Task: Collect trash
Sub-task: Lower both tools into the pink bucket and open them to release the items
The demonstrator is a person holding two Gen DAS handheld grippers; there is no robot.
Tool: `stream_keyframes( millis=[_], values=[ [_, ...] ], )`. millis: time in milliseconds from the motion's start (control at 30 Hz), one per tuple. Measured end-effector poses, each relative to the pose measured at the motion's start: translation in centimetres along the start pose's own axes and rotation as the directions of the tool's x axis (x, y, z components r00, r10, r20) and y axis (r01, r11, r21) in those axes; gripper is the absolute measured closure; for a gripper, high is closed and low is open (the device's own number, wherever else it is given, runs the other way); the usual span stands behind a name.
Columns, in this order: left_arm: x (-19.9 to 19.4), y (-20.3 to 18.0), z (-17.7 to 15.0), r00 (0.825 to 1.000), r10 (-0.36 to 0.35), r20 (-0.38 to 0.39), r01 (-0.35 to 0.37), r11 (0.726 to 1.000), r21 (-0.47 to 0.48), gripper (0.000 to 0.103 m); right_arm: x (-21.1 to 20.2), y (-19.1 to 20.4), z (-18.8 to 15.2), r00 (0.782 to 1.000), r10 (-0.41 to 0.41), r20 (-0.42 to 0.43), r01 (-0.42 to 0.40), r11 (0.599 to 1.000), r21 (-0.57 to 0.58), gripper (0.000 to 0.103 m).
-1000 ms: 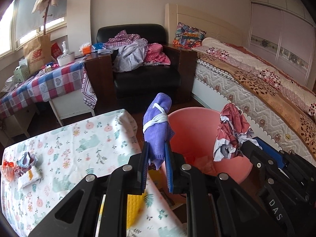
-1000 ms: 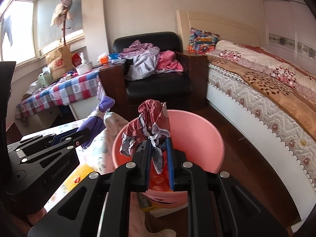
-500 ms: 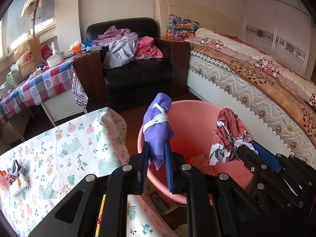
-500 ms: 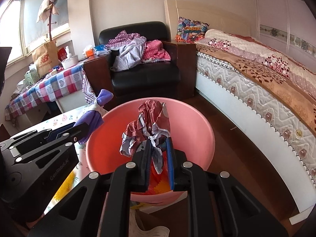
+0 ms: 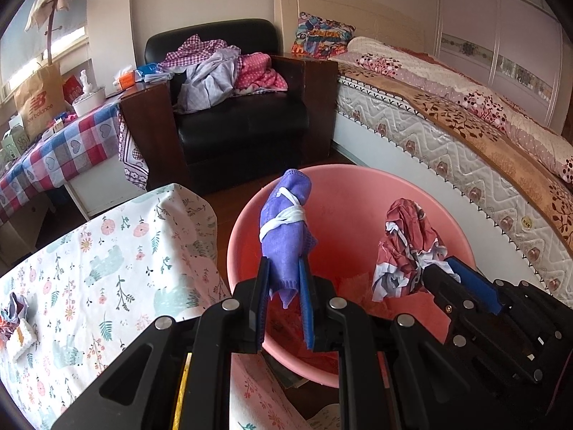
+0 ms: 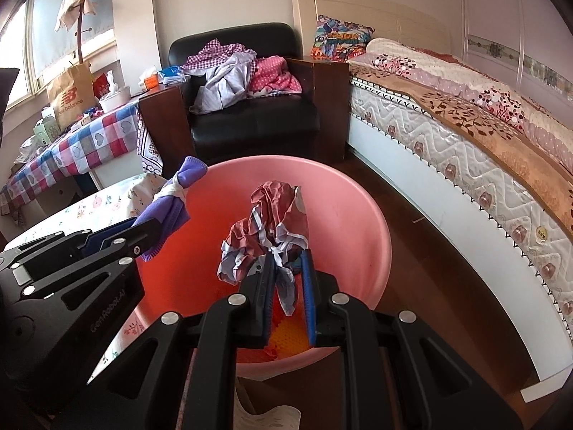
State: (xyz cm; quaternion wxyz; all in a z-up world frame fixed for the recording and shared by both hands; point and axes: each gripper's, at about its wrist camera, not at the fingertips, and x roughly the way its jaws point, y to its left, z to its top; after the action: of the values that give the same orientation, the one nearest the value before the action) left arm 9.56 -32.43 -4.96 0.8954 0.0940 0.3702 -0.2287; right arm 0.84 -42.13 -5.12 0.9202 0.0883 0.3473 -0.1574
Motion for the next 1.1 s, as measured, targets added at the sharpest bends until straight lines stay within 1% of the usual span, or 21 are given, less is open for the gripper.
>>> stream_keyframes(
  millis=[600,1100],
  values=[
    [2.3,0.4,-0.1,0.999,-0.019,-0.039,0.018,1.000,-0.021,0.088,2.1,0.2,-0.1,0.999,-0.024,-0.041,0.024,1.000,-0.007,0.089],
    [3.4,1.0,-0.1,0.998,-0.027,-0.054,0.025,0.999,-0.037,0.088,3.4,0.1,-0.1,0.997,-0.041,-0.059,0.039,0.999,-0.021,0.089]
  ],
)
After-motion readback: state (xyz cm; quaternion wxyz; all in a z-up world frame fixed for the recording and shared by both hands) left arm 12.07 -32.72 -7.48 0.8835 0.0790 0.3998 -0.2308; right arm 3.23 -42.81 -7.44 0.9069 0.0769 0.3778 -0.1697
